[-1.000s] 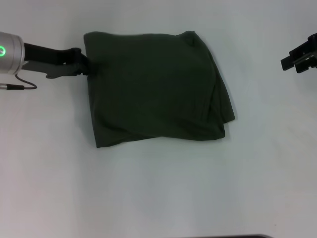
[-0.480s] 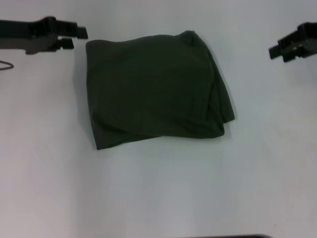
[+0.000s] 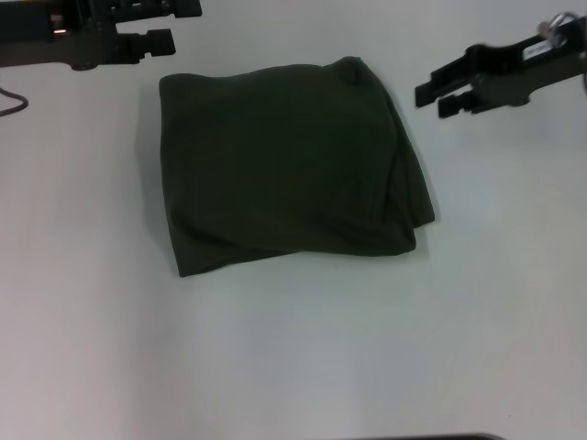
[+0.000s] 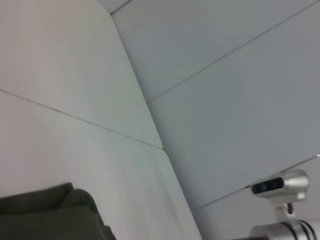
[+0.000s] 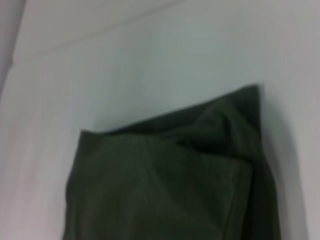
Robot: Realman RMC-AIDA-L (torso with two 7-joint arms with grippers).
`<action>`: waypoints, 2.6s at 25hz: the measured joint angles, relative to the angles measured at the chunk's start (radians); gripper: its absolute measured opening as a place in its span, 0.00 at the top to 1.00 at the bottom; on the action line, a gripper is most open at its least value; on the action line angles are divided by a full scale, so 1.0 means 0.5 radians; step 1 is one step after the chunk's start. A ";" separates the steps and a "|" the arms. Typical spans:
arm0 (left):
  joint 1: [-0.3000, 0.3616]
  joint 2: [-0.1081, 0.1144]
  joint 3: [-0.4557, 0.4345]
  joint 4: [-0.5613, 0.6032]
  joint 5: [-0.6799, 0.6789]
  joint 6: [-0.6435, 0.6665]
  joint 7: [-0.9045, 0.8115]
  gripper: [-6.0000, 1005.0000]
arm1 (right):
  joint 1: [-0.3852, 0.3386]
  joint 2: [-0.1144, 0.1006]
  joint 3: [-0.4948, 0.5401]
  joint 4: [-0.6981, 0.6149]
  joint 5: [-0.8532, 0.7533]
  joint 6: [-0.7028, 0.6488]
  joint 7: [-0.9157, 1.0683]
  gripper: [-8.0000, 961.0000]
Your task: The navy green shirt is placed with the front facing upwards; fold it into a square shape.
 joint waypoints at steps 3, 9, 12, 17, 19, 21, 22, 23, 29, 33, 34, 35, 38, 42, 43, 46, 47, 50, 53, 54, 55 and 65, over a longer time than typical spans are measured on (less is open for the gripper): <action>-0.002 0.026 0.017 0.026 0.006 0.045 0.002 0.16 | 0.018 0.020 -0.170 0.027 -0.023 0.071 0.005 0.51; 0.000 0.070 0.070 0.127 0.014 0.148 0.027 0.13 | 0.034 0.035 -0.309 0.017 -0.027 0.144 0.016 0.51; 0.016 0.059 0.058 0.133 0.013 0.146 0.040 0.13 | 0.034 0.044 -0.305 0.018 -0.024 0.227 0.019 0.51; 0.013 0.050 0.071 0.136 0.012 0.132 0.047 0.13 | 0.034 0.085 -0.285 0.045 0.012 0.378 0.036 0.51; 0.006 0.044 0.071 0.137 0.011 0.128 0.049 0.13 | 0.036 0.102 -0.285 0.057 0.019 0.430 0.065 0.51; -0.001 0.039 0.066 0.137 0.010 0.125 0.052 0.13 | 0.042 0.120 -0.285 0.078 0.025 0.481 0.095 0.51; -0.002 0.038 0.064 0.137 0.010 0.124 0.053 0.13 | 0.048 0.125 -0.285 0.096 0.026 0.502 0.106 0.51; -0.004 0.038 0.059 0.138 0.009 0.122 0.053 0.13 | 0.053 0.130 -0.285 0.113 0.027 0.519 0.114 0.51; 0.007 0.033 0.055 0.139 0.009 0.086 0.068 0.13 | 0.066 0.138 -0.286 0.231 0.114 0.617 0.126 0.51; 0.008 0.031 0.056 0.140 0.009 0.080 0.074 0.13 | 0.068 0.144 -0.298 0.293 0.150 0.692 0.124 0.51; 0.007 0.030 0.059 0.140 0.009 0.079 0.074 0.13 | 0.069 0.147 -0.298 0.299 0.151 0.704 0.122 0.51; 0.005 0.029 0.062 0.141 0.009 0.077 0.074 0.13 | 0.069 0.149 -0.298 0.301 0.153 0.713 0.120 0.51; -0.001 0.025 0.068 0.141 0.009 0.077 0.074 0.13 | 0.069 0.154 -0.299 0.302 0.154 0.729 0.116 0.51; -0.011 0.023 0.072 0.163 0.009 0.075 0.079 0.13 | 0.066 0.164 -0.286 0.289 0.252 0.717 0.039 0.55; -0.012 0.023 0.072 0.168 0.009 0.073 0.081 0.13 | 0.062 0.165 -0.289 0.289 0.299 0.708 0.009 0.57; -0.013 0.023 0.073 0.182 0.009 0.066 0.089 0.13 | 0.055 0.165 -0.301 0.295 0.374 0.697 -0.032 0.63; -0.013 0.023 0.073 0.182 0.009 0.066 0.089 0.13 | 0.056 0.166 -0.302 0.295 0.374 0.696 -0.033 0.65; -0.013 0.023 0.072 0.194 0.009 0.065 0.099 0.13 | 0.058 0.166 -0.307 0.290 0.370 0.690 -0.032 0.71; -0.013 0.024 0.070 0.195 0.009 0.065 0.100 0.13 | 0.058 0.167 -0.325 0.284 0.370 0.689 -0.022 0.81; -0.013 0.024 0.070 0.195 0.009 0.065 0.100 0.13 | 0.058 0.167 -0.336 0.283 0.370 0.688 -0.016 0.85; -0.013 0.024 0.070 0.196 0.009 0.065 0.100 0.13 | 0.057 0.167 -0.344 0.283 0.370 0.687 -0.012 0.89; -0.001 0.026 0.060 0.196 0.009 0.055 0.101 0.13 | 0.037 0.101 -0.315 0.163 0.386 0.576 0.044 0.98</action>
